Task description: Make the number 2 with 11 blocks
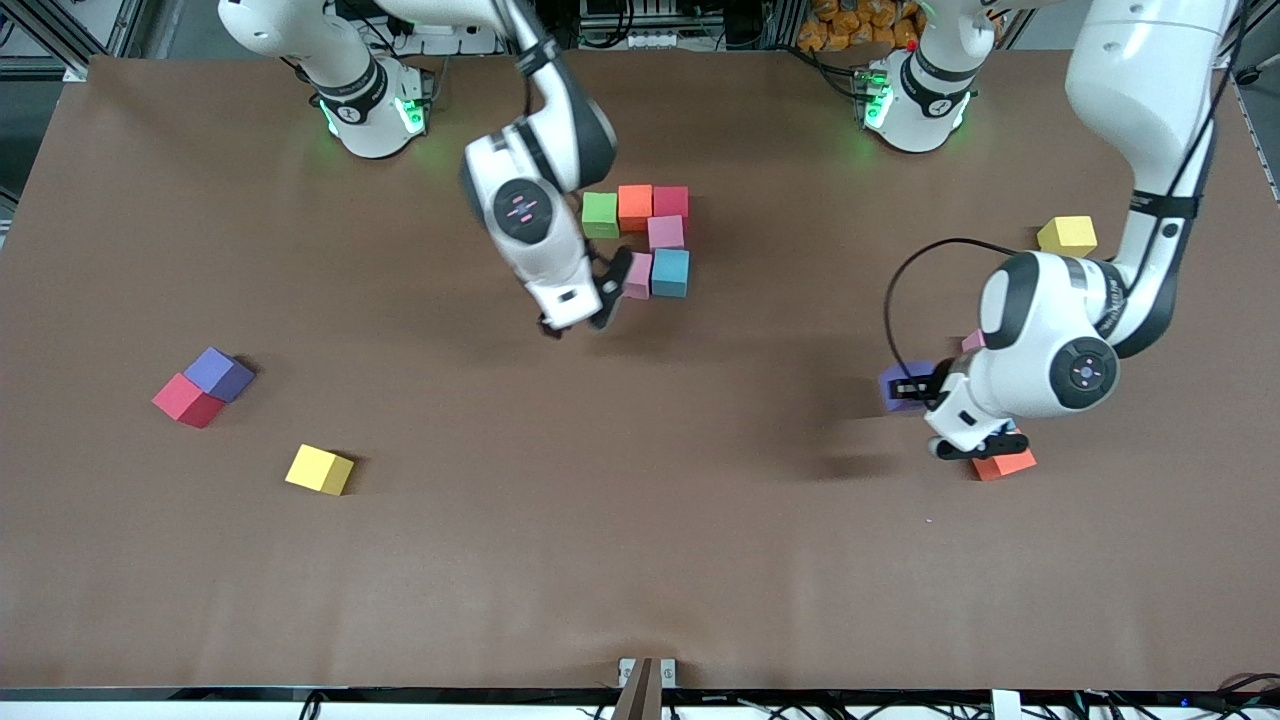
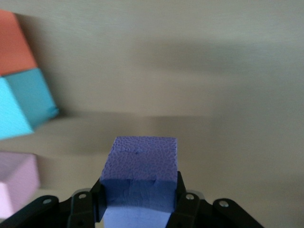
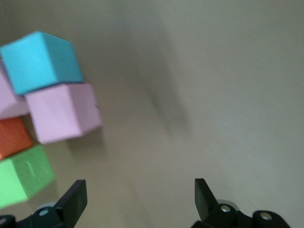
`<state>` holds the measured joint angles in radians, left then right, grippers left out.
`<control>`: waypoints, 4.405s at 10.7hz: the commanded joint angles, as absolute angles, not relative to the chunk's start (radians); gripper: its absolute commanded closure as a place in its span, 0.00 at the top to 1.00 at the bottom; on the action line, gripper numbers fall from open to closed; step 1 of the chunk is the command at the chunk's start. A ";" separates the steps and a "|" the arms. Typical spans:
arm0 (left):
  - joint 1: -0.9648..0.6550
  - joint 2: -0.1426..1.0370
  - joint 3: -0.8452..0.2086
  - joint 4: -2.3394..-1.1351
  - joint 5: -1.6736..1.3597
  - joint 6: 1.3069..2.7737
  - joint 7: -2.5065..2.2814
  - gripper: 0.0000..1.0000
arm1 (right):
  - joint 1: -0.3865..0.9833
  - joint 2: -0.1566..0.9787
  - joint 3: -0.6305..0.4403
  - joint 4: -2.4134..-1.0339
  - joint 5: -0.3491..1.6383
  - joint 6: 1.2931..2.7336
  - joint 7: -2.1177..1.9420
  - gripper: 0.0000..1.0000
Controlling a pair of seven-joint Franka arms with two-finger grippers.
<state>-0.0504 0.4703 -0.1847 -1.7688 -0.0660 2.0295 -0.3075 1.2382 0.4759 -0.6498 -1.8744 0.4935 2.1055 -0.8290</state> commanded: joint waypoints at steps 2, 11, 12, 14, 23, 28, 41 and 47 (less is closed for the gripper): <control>-0.200 0.428 -0.176 -1.766 -0.123 2.010 -0.602 0.22 | 1.073 0.462 -0.748 -1.870 0.495 2.091 -1.036 1.00; -0.636 0.426 -0.172 -1.715 -0.331 2.121 -1.542 0.21 | 0.464 0.644 -0.549 -1.731 0.506 2.365 -1.515 1.00; -0.676 0.445 -0.172 -1.715 -0.331 2.172 -1.639 0.21 | 0.348 0.664 -0.440 -1.691 0.503 2.364 -1.547 1.00; -0.753 0.488 -0.172 -1.717 -0.328 2.287 -1.863 0.22 | 0.246 0.709 -0.325 -1.619 0.488 2.362 -1.554 1.00; -0.871 0.614 -0.181 -1.718 -0.321 2.548 -2.241 0.22 | 0.229 0.790 -0.322 -1.471 0.497 2.120 -1.513 1.00; -0.881 0.618 -0.187 -1.759 -0.322 2.577 -2.284 0.23 | 0.216 0.790 -0.324 -1.453 0.489 2.059 -1.462 1.00; -0.874 0.626 -0.187 -1.842 -0.316 2.655 -2.290 0.26 | 0.186 0.776 -0.387 -1.451 0.477 1.968 -0.824 1.00; -0.871 0.634 -0.187 -1.841 -0.316 2.654 -2.238 0.26 | 0.201 0.776 -0.384 -1.502 0.495 2.011 -0.767 1.00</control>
